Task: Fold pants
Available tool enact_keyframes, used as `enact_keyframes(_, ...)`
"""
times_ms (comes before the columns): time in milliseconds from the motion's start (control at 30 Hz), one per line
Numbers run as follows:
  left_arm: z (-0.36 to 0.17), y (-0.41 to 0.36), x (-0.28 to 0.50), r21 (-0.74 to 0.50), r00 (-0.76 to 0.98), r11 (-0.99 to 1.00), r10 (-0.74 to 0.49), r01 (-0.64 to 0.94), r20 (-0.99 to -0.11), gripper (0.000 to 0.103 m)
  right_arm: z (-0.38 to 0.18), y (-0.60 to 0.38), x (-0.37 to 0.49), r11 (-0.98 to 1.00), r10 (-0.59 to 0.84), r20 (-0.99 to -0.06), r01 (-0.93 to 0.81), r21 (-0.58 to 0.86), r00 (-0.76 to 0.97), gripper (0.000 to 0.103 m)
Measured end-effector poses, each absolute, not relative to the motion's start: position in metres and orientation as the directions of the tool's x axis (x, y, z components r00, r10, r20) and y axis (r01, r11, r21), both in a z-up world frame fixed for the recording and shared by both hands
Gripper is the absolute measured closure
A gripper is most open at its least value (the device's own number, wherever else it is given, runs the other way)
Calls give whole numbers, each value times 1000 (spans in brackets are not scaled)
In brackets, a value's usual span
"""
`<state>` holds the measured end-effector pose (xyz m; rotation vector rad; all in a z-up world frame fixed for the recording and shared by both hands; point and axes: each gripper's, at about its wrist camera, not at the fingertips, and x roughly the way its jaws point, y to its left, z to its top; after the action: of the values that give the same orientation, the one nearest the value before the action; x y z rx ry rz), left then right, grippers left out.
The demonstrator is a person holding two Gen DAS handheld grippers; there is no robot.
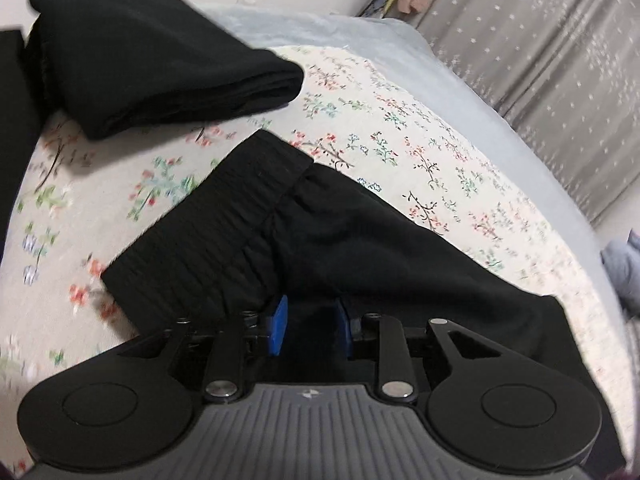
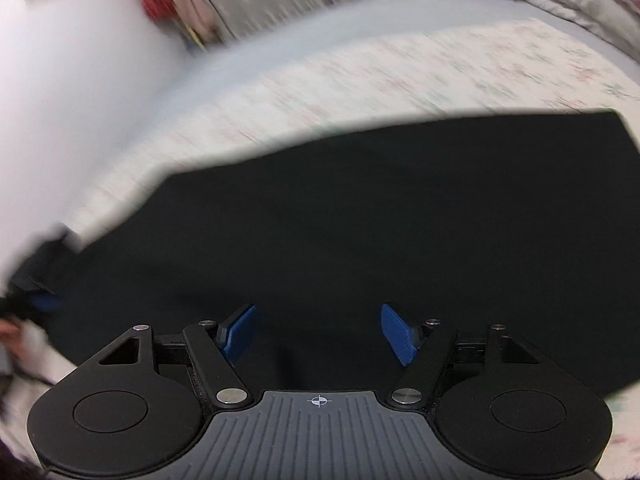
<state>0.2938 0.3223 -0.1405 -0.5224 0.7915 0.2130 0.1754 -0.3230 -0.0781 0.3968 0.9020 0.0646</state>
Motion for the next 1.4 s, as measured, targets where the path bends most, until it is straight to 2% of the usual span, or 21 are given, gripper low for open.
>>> enact_keyframes(67,-140,320,298,-314,685,877,23,-363,-728,69,-83,-330,171,957,167,-769,85,276,617,38)
enact_keyframes(267,-146,321,300,-294,685,878,51,-378,-726,77,-90,-392,131,972,10,-775,174,155,632,38)
enact_keyframes(467,-144,319,300,-290,679,871,65,-396,-731,79,-96,-456,92,946,-165,-760,320,60,628,38)
enact_keyframes(567,-137,316,296,-292,674,856,86,-427,-734,79,-89,-476,71,909,-246,-749,414,42,615,35)
enact_keyframes(633,-128,305,293,-261,682,868,116,-423,-722,75,-78,-489,54,896,-208,-722,424,130,661,35)
enact_keyframes(733,-109,277,286,-226,722,903,121,-365,-681,70,-66,-505,22,832,-101,-674,434,345,731,35)
enact_keyframes(833,-94,241,276,-253,757,929,43,-270,-652,66,-73,-518,2,718,16,-655,448,533,755,34)
enact_keyframes(933,-88,198,264,-286,769,945,-62,-160,-636,65,-89,-519,4,613,141,-627,430,663,767,33)
enact_keyframes(1000,-91,165,258,-289,759,953,-119,-94,-640,64,-97,-518,13,593,148,-627,439,675,764,33)
enact_keyframes(1167,-112,84,245,-286,718,957,-228,42,-658,64,-109,-526,21,462,93,-563,466,755,821,36)
enact_keyframes(1333,-131,7,225,-186,698,956,-294,228,-653,64,-113,-516,29,478,2,-571,501,721,821,39)
enact_keyframes(1400,-139,-15,220,-141,695,951,-297,274,-654,62,-113,-512,29,506,-37,-580,516,691,814,50)
